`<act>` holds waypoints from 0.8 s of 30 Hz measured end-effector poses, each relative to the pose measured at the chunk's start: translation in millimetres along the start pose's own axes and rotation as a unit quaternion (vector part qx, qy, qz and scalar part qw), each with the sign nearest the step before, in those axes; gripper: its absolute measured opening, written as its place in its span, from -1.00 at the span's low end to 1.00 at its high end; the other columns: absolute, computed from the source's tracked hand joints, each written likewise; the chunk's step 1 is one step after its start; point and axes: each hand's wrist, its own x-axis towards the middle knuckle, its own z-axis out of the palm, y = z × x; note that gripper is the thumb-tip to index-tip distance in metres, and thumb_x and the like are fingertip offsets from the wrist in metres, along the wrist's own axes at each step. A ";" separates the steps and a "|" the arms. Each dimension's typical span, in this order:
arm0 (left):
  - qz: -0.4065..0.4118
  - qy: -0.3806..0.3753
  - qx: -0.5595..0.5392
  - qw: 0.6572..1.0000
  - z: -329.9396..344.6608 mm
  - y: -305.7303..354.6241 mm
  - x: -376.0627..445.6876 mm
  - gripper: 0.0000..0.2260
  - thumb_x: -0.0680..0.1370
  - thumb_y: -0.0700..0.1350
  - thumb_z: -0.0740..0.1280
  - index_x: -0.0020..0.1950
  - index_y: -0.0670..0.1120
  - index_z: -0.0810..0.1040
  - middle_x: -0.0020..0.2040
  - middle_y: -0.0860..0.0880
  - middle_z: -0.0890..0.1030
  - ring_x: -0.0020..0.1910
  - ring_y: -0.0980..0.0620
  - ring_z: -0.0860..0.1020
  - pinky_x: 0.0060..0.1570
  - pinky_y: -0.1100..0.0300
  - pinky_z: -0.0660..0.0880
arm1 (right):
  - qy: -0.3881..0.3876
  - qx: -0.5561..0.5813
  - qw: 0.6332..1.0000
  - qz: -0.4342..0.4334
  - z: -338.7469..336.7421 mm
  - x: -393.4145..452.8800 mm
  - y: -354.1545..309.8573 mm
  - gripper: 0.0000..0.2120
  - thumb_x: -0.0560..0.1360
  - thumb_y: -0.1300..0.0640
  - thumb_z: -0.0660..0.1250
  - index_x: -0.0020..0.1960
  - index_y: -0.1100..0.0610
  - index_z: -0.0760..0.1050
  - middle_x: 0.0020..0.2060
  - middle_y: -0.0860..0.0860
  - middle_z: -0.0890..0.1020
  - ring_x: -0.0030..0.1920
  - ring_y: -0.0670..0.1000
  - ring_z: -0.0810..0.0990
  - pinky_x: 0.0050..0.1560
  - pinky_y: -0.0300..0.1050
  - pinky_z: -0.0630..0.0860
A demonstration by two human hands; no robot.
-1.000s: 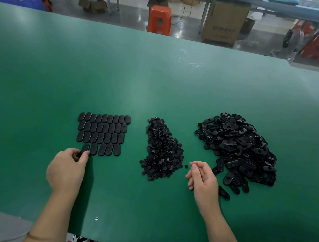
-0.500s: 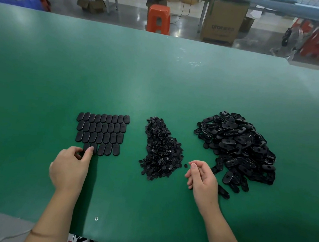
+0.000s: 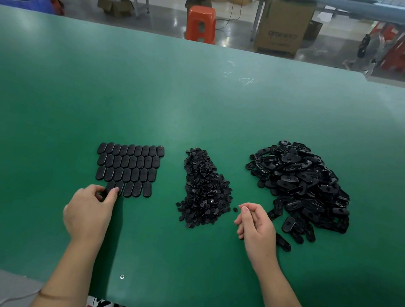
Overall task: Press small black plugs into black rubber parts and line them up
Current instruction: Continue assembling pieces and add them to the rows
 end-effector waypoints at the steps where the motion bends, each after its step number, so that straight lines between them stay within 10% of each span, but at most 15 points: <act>1: 0.001 0.000 0.002 1.000 0.1 -0.2 0.0 -0.69 0.54 0.18 0.38 0.01 -0.06 0.66 -0.15 -0.03 0.59 -0.20 -0.12 0.52 -0.01 -0.08 0.54 | 0.000 -0.001 1.000 0.000 0.0 -0.1 0.1 -0.85 0.67 0.12 0.24 -0.02 0.03 0.56 -0.29 0.00 0.62 -0.36 -0.05 0.50 -0.34 -0.11 0.49; 16: 0.103 0.046 -0.042 0.993 13.2 25.1 -31.5 -0.88 0.57 -0.15 0.37 0.05 -0.14 0.66 -0.12 -0.14 0.63 -0.20 -0.20 0.57 -0.17 -0.02 0.50 | 0.002 -0.021 1.000 0.004 -0.6 0.9 -0.2 -0.87 0.66 0.11 0.26 -0.02 0.01 0.56 -0.30 -0.01 0.64 -0.36 -0.08 0.51 -0.35 -0.17 0.50; 24: 0.239 -0.116 -0.058 0.962 48.1 80.1 -89.7 -0.84 0.60 -0.09 0.33 0.12 -0.04 0.66 -0.05 0.03 0.64 -0.19 0.01 0.57 -0.18 0.14 0.47 | -0.029 -0.035 0.998 0.043 -3.3 3.3 -10.1 -0.86 0.66 0.19 0.25 0.00 0.04 0.56 -0.31 -0.06 0.63 -0.34 -0.06 0.53 -0.32 -0.21 0.52</act>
